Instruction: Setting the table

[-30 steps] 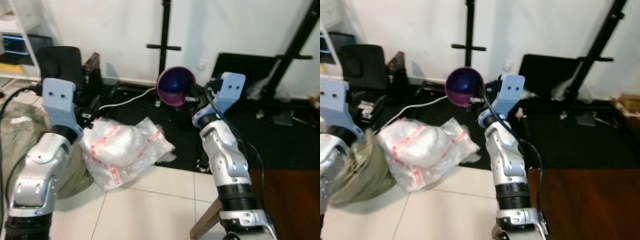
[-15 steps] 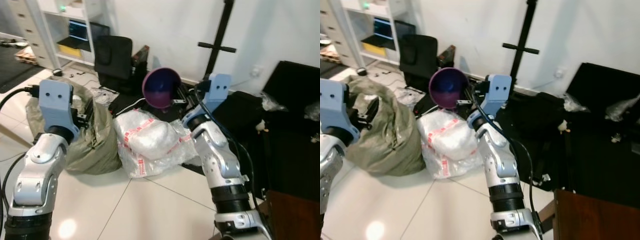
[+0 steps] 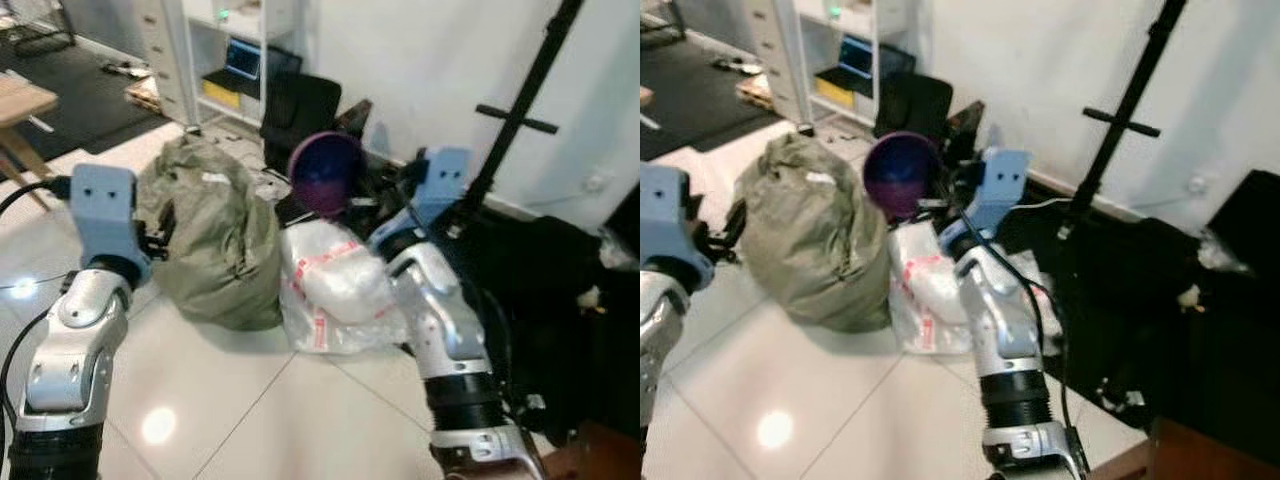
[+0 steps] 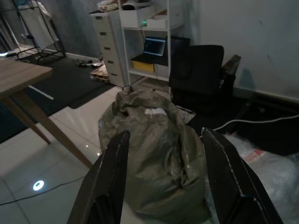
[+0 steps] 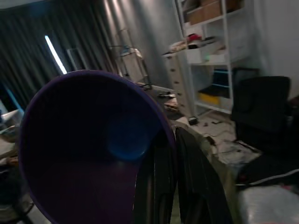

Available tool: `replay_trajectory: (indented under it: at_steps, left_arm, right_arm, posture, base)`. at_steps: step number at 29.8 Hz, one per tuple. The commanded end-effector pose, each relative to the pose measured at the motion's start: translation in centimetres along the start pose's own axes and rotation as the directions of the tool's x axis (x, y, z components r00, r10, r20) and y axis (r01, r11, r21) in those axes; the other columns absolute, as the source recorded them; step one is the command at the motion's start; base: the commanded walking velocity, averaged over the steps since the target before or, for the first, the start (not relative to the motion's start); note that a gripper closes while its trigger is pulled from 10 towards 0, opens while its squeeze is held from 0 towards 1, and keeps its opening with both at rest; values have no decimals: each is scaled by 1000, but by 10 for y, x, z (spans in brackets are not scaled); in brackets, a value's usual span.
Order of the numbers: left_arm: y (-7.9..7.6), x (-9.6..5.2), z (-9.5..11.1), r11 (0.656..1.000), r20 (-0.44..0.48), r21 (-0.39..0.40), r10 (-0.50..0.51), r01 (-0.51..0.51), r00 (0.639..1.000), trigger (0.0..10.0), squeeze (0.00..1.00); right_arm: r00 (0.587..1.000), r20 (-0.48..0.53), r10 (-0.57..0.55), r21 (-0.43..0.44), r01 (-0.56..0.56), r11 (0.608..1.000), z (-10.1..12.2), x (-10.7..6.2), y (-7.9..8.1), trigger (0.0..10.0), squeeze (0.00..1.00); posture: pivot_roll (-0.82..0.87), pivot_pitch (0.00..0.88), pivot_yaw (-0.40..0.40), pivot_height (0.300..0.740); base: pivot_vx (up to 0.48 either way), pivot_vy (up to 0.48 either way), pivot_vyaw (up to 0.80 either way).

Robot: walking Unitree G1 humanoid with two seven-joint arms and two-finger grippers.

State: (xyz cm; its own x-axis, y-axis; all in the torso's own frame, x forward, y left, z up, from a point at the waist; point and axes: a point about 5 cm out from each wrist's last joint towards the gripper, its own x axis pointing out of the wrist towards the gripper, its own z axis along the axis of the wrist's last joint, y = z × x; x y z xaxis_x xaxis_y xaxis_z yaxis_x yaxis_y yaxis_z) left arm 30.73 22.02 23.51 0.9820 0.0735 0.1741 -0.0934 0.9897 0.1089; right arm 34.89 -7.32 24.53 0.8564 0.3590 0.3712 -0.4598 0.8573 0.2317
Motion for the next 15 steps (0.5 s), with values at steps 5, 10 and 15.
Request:
replay_trajectory:
  at_steps: [5, 10, 15]
  left_arm:
    - [2, 0, -3, 1000, -17, 2, 22, -22, 1000, 10000, 0]
    - [2, 0, -2, 999, -13, 3, 32, -32, 999, 10000, 0]
    - [4, 1, 0, 998, 13, 24, 64, -64, 998, 10000, 0]
  right_arm:
    - [1000, -4, -4, 6, 4, 1000, -1, -3, -2, 10000, 0]
    - [1000, -5, 0, 6, 1, 1000, 0, -3, -2, 10000, 0]
    - [1000, -17, 13, -1, -13, 1000, -2, -3, 0, 10000, 0]
  posture:
    - [102, 25, 44, 740]
    - [101, 26, 42, 740]
    - [101, 30, 41, 740]
  base:
    - [0, 0, 756]
    - [0, 0, 756]
    - [0, 0, 598]
